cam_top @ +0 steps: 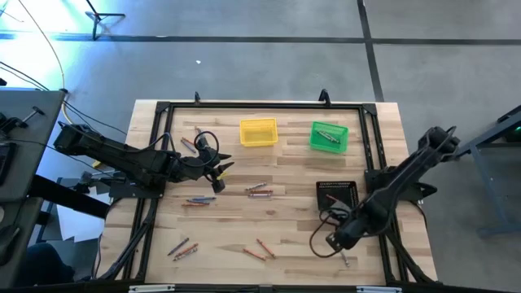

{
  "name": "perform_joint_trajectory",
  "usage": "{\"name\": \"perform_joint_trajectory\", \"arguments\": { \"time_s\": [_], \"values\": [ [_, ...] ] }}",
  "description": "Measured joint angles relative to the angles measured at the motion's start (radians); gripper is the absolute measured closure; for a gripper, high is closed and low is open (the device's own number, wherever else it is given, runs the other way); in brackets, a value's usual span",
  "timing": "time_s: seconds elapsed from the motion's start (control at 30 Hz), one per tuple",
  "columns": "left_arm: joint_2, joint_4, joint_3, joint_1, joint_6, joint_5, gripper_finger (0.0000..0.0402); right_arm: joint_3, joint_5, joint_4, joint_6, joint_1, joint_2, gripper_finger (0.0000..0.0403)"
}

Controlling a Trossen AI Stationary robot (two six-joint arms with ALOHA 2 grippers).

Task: Sort crayons
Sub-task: Put the gray crayon into the green basket

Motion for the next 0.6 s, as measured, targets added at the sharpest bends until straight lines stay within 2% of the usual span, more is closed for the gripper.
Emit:
{"name": "perform_joint_trajectory", "arguments": {
  "time_s": [0.13,0.4,0.6],
  "values": [
    [0.0,0.0,0.0,0.0,0.0,0.0,0.03,0.0,-0.062,0.024,-0.003,-0.002,0.046,0.0402],
    [0.0,0.0,0.0,0.0,0.027,0.0,0.03,0.0,-0.158,0.185,0.014,-0.002,0.111,0.0402],
    [0.0,-0.001,0.0,0.0,0.027,0.0,0.03,0.0,-0.18,0.086,0.044,-0.001,0.175,0.039]
  ]
}}
